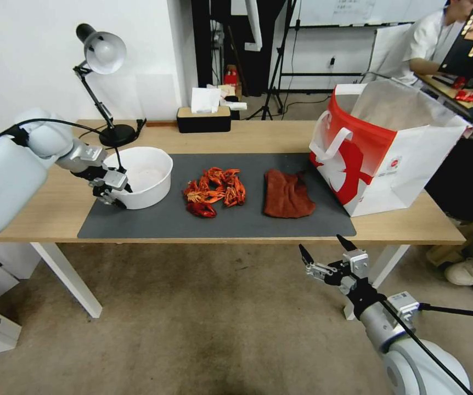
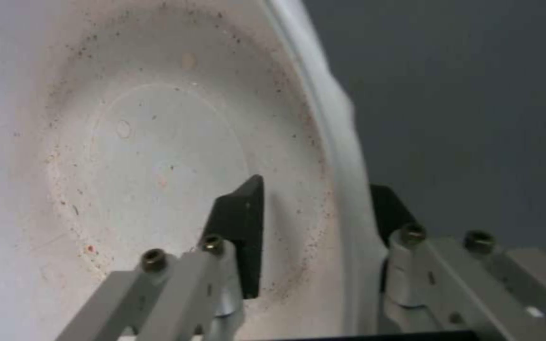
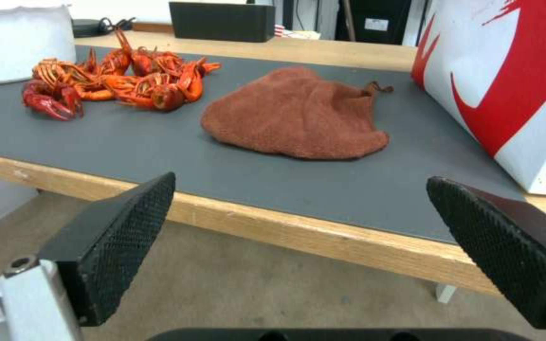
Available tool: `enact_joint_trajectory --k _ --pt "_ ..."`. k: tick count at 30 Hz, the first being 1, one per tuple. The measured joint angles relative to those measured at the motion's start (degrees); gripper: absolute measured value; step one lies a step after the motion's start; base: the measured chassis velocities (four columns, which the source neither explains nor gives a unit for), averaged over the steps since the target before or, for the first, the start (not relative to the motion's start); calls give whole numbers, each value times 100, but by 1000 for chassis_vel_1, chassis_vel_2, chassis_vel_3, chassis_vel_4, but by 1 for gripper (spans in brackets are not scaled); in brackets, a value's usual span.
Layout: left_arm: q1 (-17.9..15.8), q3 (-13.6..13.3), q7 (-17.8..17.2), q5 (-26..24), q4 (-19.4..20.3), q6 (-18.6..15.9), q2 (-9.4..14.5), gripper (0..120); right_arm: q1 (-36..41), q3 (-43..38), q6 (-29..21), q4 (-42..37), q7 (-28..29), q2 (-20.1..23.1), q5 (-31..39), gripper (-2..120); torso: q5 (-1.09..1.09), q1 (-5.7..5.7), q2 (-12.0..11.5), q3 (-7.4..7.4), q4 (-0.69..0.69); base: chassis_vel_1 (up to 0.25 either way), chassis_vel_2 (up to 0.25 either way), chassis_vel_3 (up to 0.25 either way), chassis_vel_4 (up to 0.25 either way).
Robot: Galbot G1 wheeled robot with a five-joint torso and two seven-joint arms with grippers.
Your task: Sweep shrimp from table into container with towel, then put container into takeout bag.
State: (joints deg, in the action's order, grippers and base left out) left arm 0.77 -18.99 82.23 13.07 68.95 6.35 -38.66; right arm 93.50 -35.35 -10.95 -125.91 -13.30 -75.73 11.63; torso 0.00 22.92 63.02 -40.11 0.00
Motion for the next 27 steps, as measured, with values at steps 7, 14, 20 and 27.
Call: enact_joint_trajectory --k 7,14,20,27 --pt "152 206 -26 9 -61 38 7 0 -49 24 0 54 159 34 49 100 0 0 0 0 0 0 0 0 0" --pt "405 556 -207 19 81 178 147 0 -123 76 0 55 231 35 108 100 0 0 0 0 0 0 0 0 0" --pt "1118 1455 -301 -62 906 560 475 0 -130 100 0 51 231 38 110 100 -1 0 0 0 -2 0 0 0 0" --pt "3106 3113 -334 -598 2990 777 1323 0 -121 69 0 30 220 108 142 100 0 -2 0 2 5 0 0 0 0"
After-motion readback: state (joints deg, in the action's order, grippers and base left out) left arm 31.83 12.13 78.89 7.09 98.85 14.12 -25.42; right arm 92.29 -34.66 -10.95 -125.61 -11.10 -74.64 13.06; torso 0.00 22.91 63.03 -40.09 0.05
